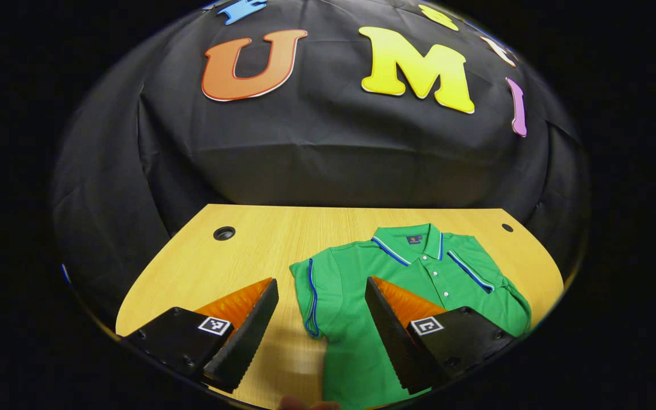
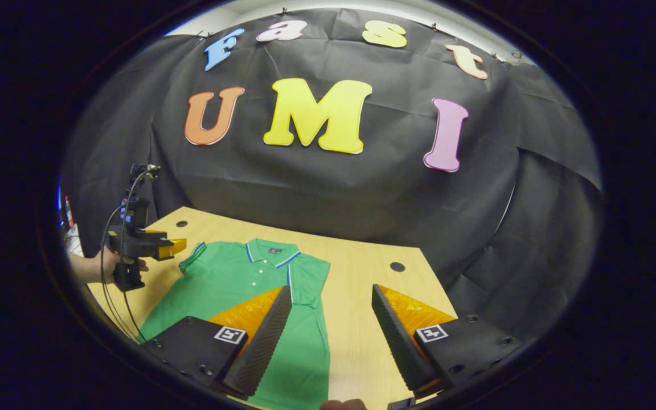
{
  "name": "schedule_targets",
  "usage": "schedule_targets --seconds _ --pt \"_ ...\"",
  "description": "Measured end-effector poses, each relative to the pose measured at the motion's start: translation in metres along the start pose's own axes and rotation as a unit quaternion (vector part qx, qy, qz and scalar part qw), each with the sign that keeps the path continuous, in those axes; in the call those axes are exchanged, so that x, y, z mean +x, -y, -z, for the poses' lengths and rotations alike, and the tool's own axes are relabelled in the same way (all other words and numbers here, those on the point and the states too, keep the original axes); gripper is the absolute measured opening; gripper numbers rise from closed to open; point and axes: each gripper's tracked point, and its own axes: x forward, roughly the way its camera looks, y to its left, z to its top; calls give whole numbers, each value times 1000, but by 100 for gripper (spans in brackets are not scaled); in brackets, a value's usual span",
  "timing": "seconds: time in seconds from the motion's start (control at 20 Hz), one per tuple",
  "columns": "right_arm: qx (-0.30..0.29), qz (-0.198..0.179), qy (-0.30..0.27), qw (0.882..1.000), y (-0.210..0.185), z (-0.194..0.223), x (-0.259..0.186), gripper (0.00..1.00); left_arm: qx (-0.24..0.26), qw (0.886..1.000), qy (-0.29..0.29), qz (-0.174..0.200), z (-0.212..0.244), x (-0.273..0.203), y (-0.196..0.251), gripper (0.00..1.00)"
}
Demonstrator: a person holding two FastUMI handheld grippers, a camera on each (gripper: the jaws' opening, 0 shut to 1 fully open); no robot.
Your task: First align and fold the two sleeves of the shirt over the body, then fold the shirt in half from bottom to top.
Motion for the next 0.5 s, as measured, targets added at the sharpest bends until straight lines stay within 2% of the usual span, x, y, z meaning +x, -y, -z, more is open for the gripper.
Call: schedule_targets --seconds 0.05,0.25,0.3,0.45,0.5 --pt "-3 1 -6 1000 0 7 1 92 4 1000 -8 -1 6 9 0 99" --pt "-6 -9 -30 999 -4 24 4 92 16 1000 -17 -20 19 37 -12 99" --pt "-2 -10 -33 999 -4 25 5 89 15 999 -20 -23 24 43 -15 98" --pt "2 -14 -42 999 -8 28 16 92 19 999 -45 -21 43 56 -18 98" --pt "5 -17 -41 999 -10 25 18 89 22 998 -49 -23 46 60 -20 96"
